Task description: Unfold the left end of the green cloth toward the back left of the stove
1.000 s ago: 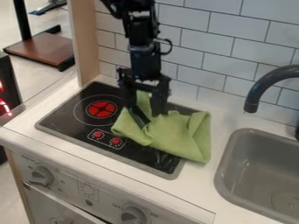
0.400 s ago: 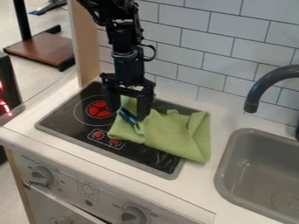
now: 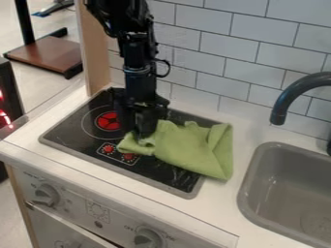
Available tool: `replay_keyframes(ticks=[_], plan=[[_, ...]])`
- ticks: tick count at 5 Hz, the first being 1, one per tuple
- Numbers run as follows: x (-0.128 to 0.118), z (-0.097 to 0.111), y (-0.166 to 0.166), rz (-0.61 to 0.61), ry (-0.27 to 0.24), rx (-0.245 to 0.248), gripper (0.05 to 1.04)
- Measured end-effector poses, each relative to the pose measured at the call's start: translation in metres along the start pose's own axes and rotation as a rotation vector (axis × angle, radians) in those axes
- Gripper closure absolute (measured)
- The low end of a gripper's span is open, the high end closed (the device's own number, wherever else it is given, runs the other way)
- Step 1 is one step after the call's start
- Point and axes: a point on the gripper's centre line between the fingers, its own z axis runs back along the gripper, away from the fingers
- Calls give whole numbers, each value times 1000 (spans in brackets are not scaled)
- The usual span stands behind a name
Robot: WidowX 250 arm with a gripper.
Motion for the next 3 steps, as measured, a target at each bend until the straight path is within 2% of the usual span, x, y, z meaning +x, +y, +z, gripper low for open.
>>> replay_keyframes(ticks=[1, 2, 3], plan=[[-1, -1, 1, -4, 1, 13, 883], [-1, -1, 1, -1, 3, 6, 1004], [-6, 0, 4, 8, 23, -13, 1033]])
